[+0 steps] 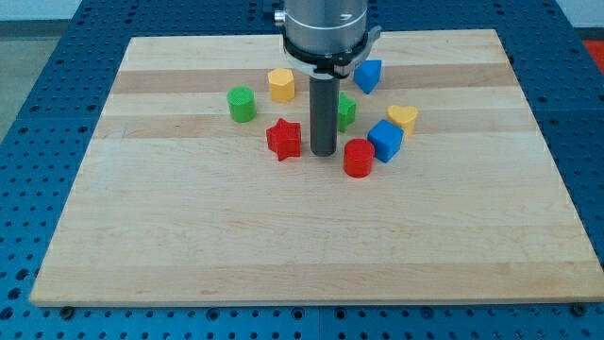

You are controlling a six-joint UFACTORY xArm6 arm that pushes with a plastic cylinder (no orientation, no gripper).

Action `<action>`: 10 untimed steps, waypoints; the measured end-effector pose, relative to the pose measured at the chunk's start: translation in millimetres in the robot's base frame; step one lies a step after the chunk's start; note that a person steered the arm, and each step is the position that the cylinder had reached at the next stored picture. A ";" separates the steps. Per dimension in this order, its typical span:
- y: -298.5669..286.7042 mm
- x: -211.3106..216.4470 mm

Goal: Move the blue cube towards the center right along with heart

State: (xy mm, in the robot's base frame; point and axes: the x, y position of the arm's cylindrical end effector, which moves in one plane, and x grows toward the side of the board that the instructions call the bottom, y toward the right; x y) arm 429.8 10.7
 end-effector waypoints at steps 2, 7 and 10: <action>23.2 -18.4; 74.9 -12.4; 81.5 -30.3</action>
State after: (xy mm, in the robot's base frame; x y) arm 399.5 92.2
